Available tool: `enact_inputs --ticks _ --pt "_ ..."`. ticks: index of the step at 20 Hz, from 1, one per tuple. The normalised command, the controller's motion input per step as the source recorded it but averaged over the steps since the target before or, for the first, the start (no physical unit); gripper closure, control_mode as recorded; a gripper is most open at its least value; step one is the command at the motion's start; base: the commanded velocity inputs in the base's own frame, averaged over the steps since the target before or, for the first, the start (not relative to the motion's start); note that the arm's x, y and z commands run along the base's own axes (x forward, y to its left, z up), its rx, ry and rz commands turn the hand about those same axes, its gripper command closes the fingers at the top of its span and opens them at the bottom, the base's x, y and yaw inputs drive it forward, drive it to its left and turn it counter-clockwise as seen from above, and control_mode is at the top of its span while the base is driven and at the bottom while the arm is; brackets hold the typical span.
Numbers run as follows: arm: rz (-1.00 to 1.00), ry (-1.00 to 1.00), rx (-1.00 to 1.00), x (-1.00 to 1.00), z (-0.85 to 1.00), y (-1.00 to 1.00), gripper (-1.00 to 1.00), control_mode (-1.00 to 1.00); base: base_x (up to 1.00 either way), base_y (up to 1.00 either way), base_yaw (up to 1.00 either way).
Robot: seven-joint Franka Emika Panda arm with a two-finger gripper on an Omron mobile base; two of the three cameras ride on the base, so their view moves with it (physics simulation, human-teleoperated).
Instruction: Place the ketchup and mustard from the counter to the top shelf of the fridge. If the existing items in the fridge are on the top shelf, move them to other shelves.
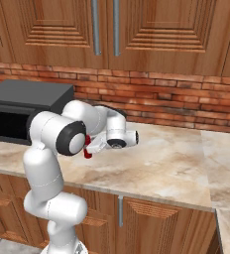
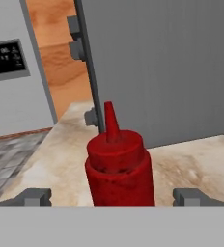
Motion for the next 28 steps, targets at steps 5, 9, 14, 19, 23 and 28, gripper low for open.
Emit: enact_inputs --ticks 5,9,14,19,23,28 --pt "0.0 0.0 0.0 0.12 0.0 0.0 -1.0 -1.0 0.0 0.0 0.0" --pt "0.0 0.0 -0.01 0.15 0.0 0.01 -1.0 -1.0 0.0 0.0 0.0" --pt "0.0 0.0 -0.01 0.03 -0.01 0.03 -1.0 -1.0 0.0 0.0 0.0" --pt "0.0 0.0 -0.01 0.0 -0.06 0.09 -1.0 -1.0 0.0 0.0 0.0" --pt "0.0 0.0 -0.01 0.0 0.0 0.09 -1.0 -1.0 0.0 0.0 0.0" --pt "0.0 0.0 0.0 0.0 0.0 0.04 -1.0 -1.0 0.0 0.0 0.0"
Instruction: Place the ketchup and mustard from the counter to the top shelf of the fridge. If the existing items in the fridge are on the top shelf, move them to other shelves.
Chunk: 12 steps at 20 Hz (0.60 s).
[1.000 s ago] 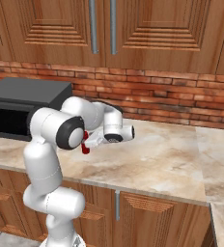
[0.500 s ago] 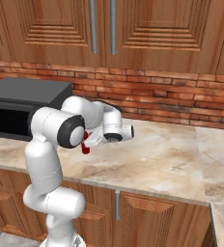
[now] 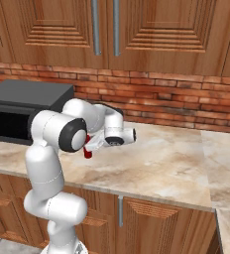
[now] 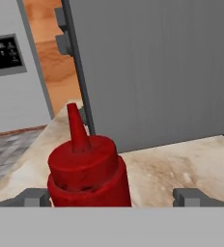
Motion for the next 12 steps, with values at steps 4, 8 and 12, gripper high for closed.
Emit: enact_inputs --ticks 4,8,12 --pt "0.0 0.0 0.0 0.0 0.0 0.06 -1.0 -1.0 0.0 0.0 0.0" --pt "0.0 0.0 -0.02 0.0 0.0 0.16 -1.0 -1.0 0.0 0.0 0.0" --pt "0.0 0.0 -0.04 0.0 0.0 0.34 1.0 -1.0 0.0 0.0 0.0"
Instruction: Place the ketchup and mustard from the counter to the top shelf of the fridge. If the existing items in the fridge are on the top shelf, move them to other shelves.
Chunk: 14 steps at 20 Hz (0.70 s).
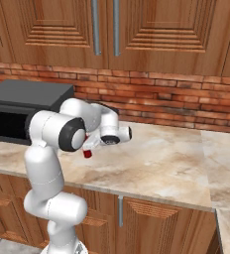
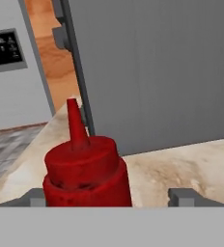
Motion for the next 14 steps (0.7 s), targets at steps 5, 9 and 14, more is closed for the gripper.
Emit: enact_inputs --ticks 5,9,14 --pt "0.0 0.0 -0.02 0.0 0.0 0.25 1.0 -1.0 0.0 0.0 0.0" --pt "0.0 0.0 0.0 0.0 0.0 0.0 1.0 -1.0 0.0 0.0 0.0" --pt "0.0 -0.06 0.01 -0.1 0.29 -0.05 1.0 -1.0 0.0 0.0 0.0"
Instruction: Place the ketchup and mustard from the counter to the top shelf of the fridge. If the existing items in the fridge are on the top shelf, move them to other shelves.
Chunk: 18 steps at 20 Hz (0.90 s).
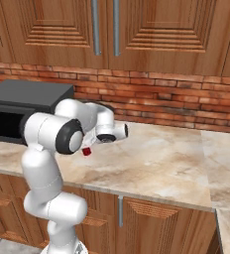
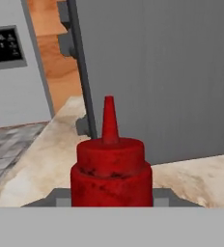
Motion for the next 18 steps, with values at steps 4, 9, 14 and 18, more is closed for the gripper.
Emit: enact_inputs --ticks 4,9,14,18 --pt "-0.06 -0.14 0.07 -0.37 0.91 -0.18 1.0 -1.0 0.0 0.0 0.0" --pt "-0.1 -0.2 0.09 -0.49 1.0 -0.12 1.0 -1.0 0.0 0.0 0.0" --pt "-0.11 -0.2 0.12 -0.67 1.0 -0.05 1.0 -1.0 0.0 0.0 0.0" --pt "-0.08 -0.23 0.1 -0.74 1.0 0.0 1.0 -1.0 0.0 0.0 0.0"
